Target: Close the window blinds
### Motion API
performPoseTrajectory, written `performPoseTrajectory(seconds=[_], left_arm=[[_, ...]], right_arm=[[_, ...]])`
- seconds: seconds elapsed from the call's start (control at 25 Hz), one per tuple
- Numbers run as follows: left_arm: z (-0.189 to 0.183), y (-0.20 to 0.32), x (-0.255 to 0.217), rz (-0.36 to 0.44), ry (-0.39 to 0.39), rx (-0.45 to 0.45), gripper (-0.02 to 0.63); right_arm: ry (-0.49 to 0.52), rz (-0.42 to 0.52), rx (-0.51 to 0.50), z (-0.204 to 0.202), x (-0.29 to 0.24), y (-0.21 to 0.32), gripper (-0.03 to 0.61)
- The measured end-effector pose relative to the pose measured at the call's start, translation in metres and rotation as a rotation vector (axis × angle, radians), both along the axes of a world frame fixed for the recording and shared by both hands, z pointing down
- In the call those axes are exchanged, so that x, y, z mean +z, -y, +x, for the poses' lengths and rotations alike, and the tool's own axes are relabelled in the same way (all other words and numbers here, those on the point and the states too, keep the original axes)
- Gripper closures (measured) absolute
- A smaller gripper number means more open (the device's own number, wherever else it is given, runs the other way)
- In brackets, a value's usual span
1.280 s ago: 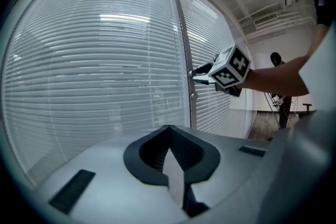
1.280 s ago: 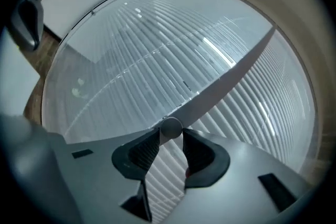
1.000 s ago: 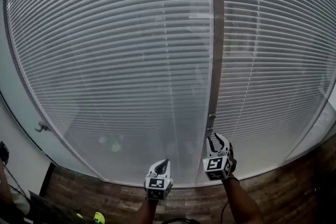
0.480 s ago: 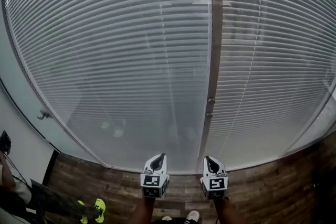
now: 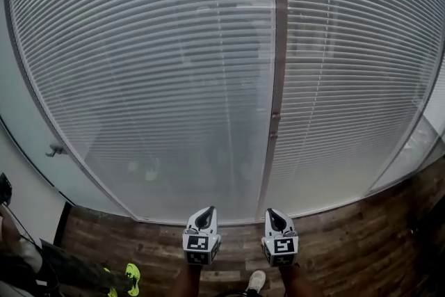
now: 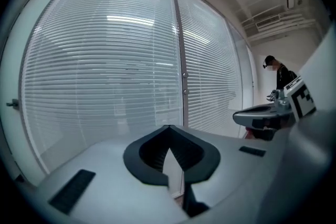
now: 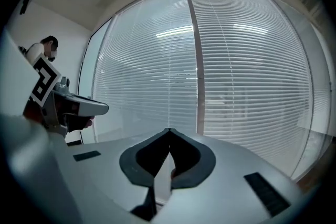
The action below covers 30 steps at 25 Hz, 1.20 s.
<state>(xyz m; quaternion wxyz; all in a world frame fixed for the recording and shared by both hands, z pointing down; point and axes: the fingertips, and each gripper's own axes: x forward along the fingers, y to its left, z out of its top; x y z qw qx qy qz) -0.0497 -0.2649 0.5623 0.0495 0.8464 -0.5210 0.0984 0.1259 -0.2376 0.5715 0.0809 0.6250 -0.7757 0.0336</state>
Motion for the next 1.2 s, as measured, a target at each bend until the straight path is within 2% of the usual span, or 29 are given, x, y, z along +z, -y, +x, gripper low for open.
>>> performPoseTrajectory(seconds=[0.12, 0.36, 0.48, 0.64, 0.76, 0.88, 1.2], left_arm=[[-0.017, -0.027, 0.008, -0.005, -0.002, -0.007, 0.612], [-0.033, -0.085, 0.018, 0.005, -0.020, 0.042, 0.612], [-0.046, -0.107, 0.021, -0.007, -0.021, 0.038, 0.612], [-0.041, -0.129, 0.025, -0.013, -0.006, 0.036, 0.612], [-0.041, -0.145, 0.018, -0.003, 0.001, 0.015, 0.612], [-0.032, -0.158, 0.006, -0.003, 0.000, 0.012, 0.612], [-0.007, -0.200, 0.000, -0.006, 0.010, -0.015, 0.612]], right_arm=[[0.009, 0.001, 0.025, -0.015, -0.001, -0.030, 0.575], [-0.041, 0.031, 0.033, -0.038, 0.009, -0.090, 0.575], [-0.061, 0.039, 0.041, -0.048, 0.008, -0.112, 0.575], [-0.062, 0.035, 0.074, -0.039, -0.004, -0.130, 0.575], [-0.053, 0.032, 0.061, -0.037, -0.010, -0.141, 0.575], [-0.043, 0.068, 0.033, -0.033, -0.024, -0.147, 0.575], [-0.036, 0.041, 0.021, -0.009, -0.023, -0.184, 0.575]])
